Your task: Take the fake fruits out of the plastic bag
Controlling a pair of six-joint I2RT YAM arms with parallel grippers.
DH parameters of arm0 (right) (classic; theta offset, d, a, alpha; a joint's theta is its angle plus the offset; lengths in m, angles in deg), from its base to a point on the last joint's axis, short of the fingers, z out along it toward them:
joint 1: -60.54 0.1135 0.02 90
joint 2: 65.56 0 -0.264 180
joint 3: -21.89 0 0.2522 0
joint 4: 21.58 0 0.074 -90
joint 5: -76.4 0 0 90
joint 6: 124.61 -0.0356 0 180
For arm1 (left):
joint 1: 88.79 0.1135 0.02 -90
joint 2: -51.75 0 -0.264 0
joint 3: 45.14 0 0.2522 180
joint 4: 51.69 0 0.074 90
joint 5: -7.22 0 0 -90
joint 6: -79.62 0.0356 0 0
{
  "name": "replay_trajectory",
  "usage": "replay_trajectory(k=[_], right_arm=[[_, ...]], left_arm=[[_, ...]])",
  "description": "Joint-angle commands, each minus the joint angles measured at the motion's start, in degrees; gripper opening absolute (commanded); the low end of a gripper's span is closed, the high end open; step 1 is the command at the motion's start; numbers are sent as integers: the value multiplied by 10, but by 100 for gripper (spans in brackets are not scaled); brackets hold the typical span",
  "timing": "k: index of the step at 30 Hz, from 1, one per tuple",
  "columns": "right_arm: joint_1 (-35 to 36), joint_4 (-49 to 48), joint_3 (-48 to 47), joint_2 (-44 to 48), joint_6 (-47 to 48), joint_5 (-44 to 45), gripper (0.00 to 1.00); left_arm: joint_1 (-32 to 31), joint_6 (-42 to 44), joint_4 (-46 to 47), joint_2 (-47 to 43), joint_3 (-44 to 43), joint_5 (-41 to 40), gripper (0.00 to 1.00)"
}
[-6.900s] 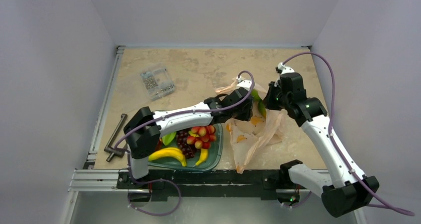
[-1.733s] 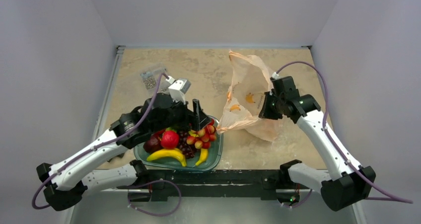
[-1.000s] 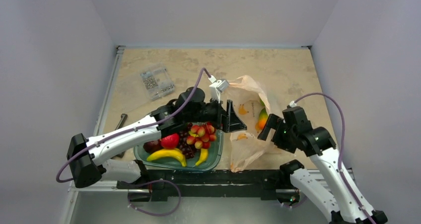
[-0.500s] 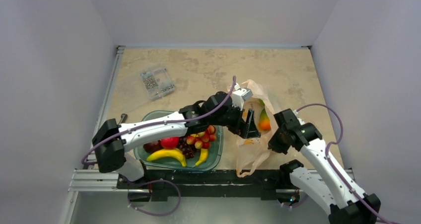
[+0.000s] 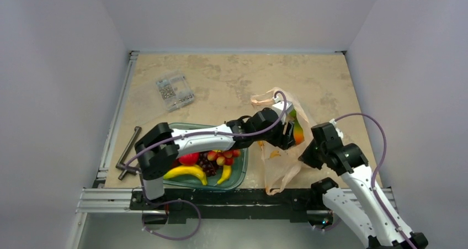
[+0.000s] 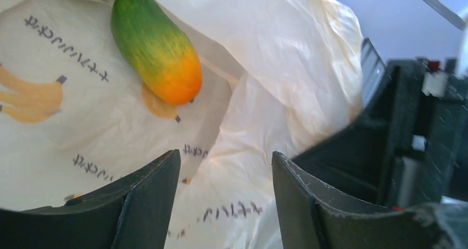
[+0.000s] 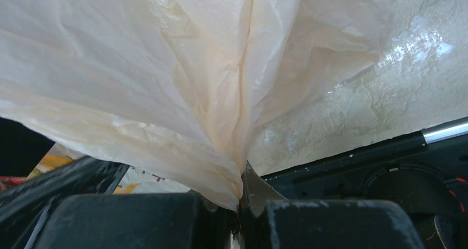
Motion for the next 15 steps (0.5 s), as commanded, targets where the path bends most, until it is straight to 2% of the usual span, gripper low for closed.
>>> replay_trajectory(k=[1,5,12,15], right_arm=[[1,7,-36,-10,11,20,0],[1,8,-37,-12,22,21,0],[1,12,-41,2,27,14,0],[1,14,-49,5,26,9,0]], left_arm=[[-3,13,39,43,-69,-47,60],[-2,13,45,83,-103,-54,57],[14,11,37,138,-132,-97,69],[19,12,43,160,-146,-98,71]])
